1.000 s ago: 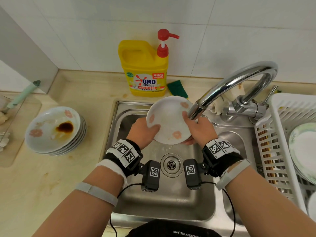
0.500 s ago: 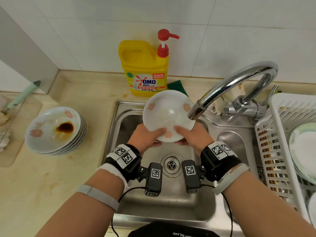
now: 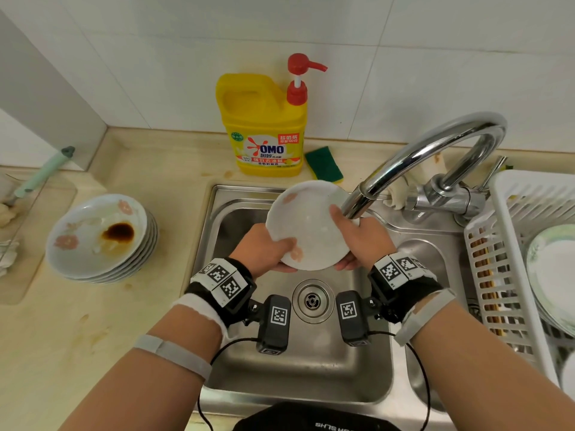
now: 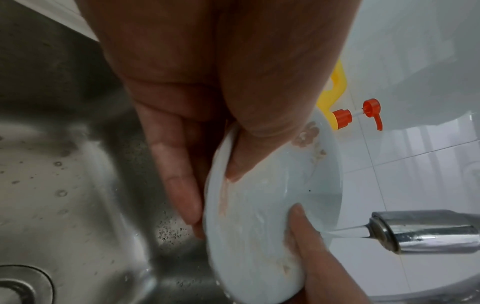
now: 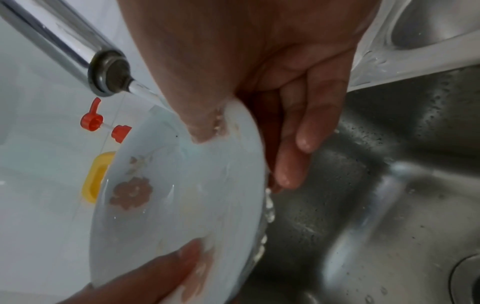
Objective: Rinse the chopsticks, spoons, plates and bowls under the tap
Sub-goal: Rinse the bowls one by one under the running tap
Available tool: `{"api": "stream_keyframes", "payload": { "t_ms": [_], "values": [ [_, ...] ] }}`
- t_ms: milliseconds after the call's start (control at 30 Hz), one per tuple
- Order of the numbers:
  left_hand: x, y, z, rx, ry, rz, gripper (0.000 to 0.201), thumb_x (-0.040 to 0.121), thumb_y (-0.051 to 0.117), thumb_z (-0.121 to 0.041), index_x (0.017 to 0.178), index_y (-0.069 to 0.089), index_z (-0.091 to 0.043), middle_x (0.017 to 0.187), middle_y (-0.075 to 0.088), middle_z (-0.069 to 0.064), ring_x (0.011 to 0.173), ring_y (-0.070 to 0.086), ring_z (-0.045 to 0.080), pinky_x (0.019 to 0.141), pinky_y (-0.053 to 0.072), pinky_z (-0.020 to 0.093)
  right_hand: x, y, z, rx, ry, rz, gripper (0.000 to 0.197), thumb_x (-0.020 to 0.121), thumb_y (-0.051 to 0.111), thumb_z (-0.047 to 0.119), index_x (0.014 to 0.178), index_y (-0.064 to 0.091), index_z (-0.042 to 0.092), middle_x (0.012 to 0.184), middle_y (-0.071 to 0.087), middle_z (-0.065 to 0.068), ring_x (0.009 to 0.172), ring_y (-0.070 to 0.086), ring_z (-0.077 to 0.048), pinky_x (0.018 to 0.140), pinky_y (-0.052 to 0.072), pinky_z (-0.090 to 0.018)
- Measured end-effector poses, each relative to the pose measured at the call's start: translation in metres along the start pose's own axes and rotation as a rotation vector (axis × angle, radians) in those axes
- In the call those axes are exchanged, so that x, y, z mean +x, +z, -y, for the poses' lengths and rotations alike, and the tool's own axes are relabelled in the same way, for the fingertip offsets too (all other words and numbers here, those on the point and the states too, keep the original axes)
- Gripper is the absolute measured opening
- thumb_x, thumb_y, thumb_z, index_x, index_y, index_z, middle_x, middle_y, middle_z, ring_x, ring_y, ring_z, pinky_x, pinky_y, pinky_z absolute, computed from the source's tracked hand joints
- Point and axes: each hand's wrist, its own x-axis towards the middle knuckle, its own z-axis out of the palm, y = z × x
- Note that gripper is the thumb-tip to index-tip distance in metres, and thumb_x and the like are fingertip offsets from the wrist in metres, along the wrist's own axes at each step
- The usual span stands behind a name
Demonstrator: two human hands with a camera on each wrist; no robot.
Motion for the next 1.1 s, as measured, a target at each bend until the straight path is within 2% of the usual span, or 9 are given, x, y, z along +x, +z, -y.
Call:
{"api": "stream_keyframes", "payload": {
  "t_ms": [100, 233, 367, 467, 567, 767, 867, 1000, 1100],
  "values": [
    [0.001, 0.000, -0.001, 0.025, 0.004, -0.013, 0.025, 0.094, 0.065, -0.005, 0.118, 0.060, -0.004, 0.115, 0.067, 0.012, 0.101, 0.069, 0.029, 0.076, 0.064, 0.048, 0.002, 0.001, -0.009, -0.042, -0.071, -0.006, 0.048, 0.096, 0.058, 0.058, 0.090, 0.067, 0.011, 0.067, 0.074, -0.013, 0.059, 0.074, -0.031, 0.051, 0.058, -0.032],
    [0.002, -0.002, -0.001, 0.065, 0.027, -0.046, 0.024, 0.094, 0.064, -0.006, 0.117, 0.061, -0.002, 0.112, 0.068, 0.014, 0.099, 0.070, 0.028, 0.072, 0.065, 0.044, 0.007, 0.003, -0.023, -0.067, -0.153, 0.037, 0.017, 0.092, 0.071, 0.034, 0.090, 0.067, 0.018, 0.071, 0.074, -0.005, 0.061, 0.074, -0.025, 0.062, 0.061, -0.035],
    [0.002, -0.003, -0.002, 0.102, 0.054, -0.049, 0.021, 0.095, 0.064, -0.007, 0.115, 0.061, -0.002, 0.108, 0.068, 0.013, 0.095, 0.070, 0.023, 0.069, 0.065, 0.038, 0.010, 0.007, -0.025, -0.071, -0.128, 0.055, 0.029, 0.087, 0.077, 0.040, 0.093, 0.069, 0.013, 0.068, 0.074, -0.007, 0.056, 0.072, -0.022, 0.050, 0.054, -0.028],
    [0.002, -0.004, -0.003, 0.146, 0.071, -0.016, 0.020, 0.095, 0.064, -0.008, 0.115, 0.062, -0.003, 0.104, 0.068, 0.010, 0.093, 0.069, 0.020, 0.064, 0.064, 0.031, 0.008, 0.007, -0.017, -0.039, -0.044, -0.007, 0.054, 0.087, 0.064, 0.066, 0.092, 0.067, 0.011, 0.067, 0.074, -0.011, 0.056, 0.073, -0.028, 0.045, 0.051, -0.027],
    [0.002, -0.004, -0.003, 0.184, 0.080, 0.010, 0.020, 0.095, 0.064, -0.008, 0.115, 0.061, -0.005, 0.101, 0.067, 0.005, 0.091, 0.069, 0.017, 0.061, 0.062, 0.027, 0.006, 0.001, -0.012, -0.067, -0.005, -0.017, 0.066, 0.090, 0.053, 0.073, 0.093, 0.065, 0.008, 0.068, 0.074, -0.015, 0.058, 0.073, -0.031, 0.049, 0.053, -0.029],
    [0.003, -0.001, 0.000, 0.138, 0.100, -0.058, 0.029, 0.090, 0.075, -0.017, 0.115, 0.063, -0.007, 0.099, 0.069, 0.004, 0.088, 0.069, 0.015, 0.059, 0.060, 0.023, 0.013, 0.000, -0.020, -0.099, -0.119, -0.008, 0.040, 0.092, 0.067, 0.051, 0.096, 0.068, 0.012, 0.070, 0.075, -0.008, 0.049, 0.069, -0.020, 0.044, 0.046, -0.024],
    [0.004, 0.001, 0.001, 0.059, 0.087, -0.077, 0.034, 0.091, 0.076, -0.024, 0.118, 0.064, -0.008, 0.103, 0.071, 0.008, 0.083, 0.070, 0.017, 0.062, 0.058, 0.024, 0.011, 0.005, -0.024, -0.029, -0.162, 0.001, 0.032, 0.090, 0.072, 0.045, 0.091, 0.069, 0.013, 0.066, 0.072, -0.002, 0.048, 0.064, -0.017, 0.049, 0.048, -0.025],
    [0.000, 0.008, 0.004, -0.092, -0.046, 0.055, 0.034, 0.098, 0.067, -0.027, 0.126, 0.060, -0.010, 0.102, 0.075, 0.015, 0.076, 0.073, 0.020, 0.069, 0.061, 0.032, 0.004, 0.019, -0.026, 0.138, -0.197, 0.048, 0.018, 0.091, 0.076, 0.030, 0.088, 0.070, 0.013, 0.066, 0.068, 0.002, 0.051, 0.057, -0.016, 0.055, 0.048, -0.029],
    [-0.002, 0.009, 0.003, -0.145, -0.056, 0.122, 0.031, 0.102, 0.059, -0.021, 0.129, 0.057, -0.006, 0.100, 0.075, 0.023, 0.080, 0.075, 0.024, 0.073, 0.063, 0.035, 0.004, 0.023, -0.028, 0.125, -0.169, 0.061, 0.024, 0.091, 0.074, 0.033, 0.089, 0.069, 0.010, 0.062, 0.067, -0.002, 0.050, 0.056, -0.014, 0.053, 0.047, -0.029]
  ]
}}
